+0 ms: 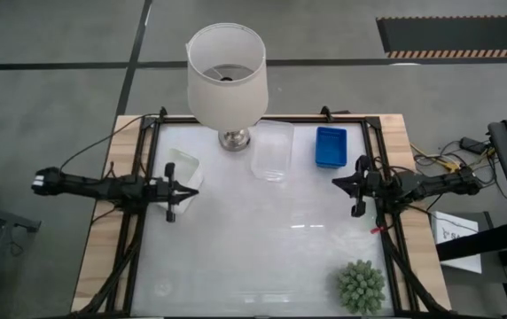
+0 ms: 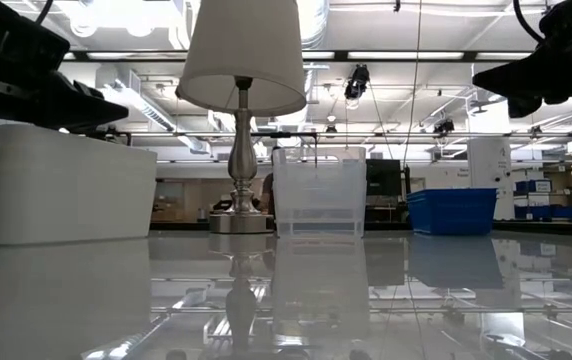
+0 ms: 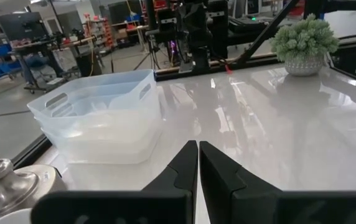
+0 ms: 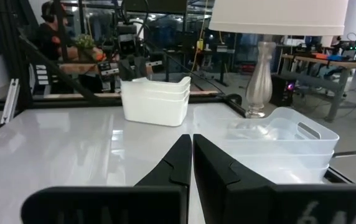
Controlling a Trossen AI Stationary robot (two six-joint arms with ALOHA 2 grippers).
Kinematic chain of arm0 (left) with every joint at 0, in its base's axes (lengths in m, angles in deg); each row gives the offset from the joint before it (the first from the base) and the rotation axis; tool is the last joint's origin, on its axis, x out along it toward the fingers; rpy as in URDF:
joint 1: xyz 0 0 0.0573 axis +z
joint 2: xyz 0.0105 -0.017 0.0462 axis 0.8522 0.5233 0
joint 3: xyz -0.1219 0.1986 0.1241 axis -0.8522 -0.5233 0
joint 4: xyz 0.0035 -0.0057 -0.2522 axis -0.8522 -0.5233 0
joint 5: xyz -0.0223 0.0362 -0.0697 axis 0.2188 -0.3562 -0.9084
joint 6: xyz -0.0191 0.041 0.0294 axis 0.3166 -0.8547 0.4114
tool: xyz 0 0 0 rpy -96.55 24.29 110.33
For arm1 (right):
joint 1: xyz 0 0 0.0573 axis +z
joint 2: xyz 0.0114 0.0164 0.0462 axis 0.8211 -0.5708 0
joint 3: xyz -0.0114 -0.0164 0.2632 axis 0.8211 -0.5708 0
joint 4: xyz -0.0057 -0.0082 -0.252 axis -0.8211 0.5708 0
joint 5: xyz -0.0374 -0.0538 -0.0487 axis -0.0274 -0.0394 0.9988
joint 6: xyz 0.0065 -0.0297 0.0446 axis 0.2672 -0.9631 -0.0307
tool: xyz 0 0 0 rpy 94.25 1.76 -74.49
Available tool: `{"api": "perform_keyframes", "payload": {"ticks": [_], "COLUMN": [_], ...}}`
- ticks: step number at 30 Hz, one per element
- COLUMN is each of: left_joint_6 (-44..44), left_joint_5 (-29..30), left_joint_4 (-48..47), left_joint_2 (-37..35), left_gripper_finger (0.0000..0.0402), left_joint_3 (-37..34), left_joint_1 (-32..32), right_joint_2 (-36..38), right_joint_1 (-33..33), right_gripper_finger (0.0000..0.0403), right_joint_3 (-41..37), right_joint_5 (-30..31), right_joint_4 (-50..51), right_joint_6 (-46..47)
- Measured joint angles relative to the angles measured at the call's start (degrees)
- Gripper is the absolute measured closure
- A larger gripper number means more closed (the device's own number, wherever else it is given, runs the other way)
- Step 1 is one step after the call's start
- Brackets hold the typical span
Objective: Stack baskets by color
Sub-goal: Return to Home Position
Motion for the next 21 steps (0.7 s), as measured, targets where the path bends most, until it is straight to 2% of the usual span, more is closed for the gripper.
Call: {"api": "perform_keyframes", "payload": {"ticks": [21], "left_joint_6": [0.0], "left_joint_5": [0.1], "left_joint_4": [0.5], "left_joint_2": [1.4], "left_gripper_finger": [0.0402], "left_joint_3": [0.0], "left_joint_1": [0.0], "right_joint_2": [0.0], "right_joint_1": [0.0], "right_gripper_finger": [0.0394], "right_joint_3": [0.0], "right_joint_5": [0.0], "right_joint_4": [0.0], "right_joint_6": [-1.0]}}
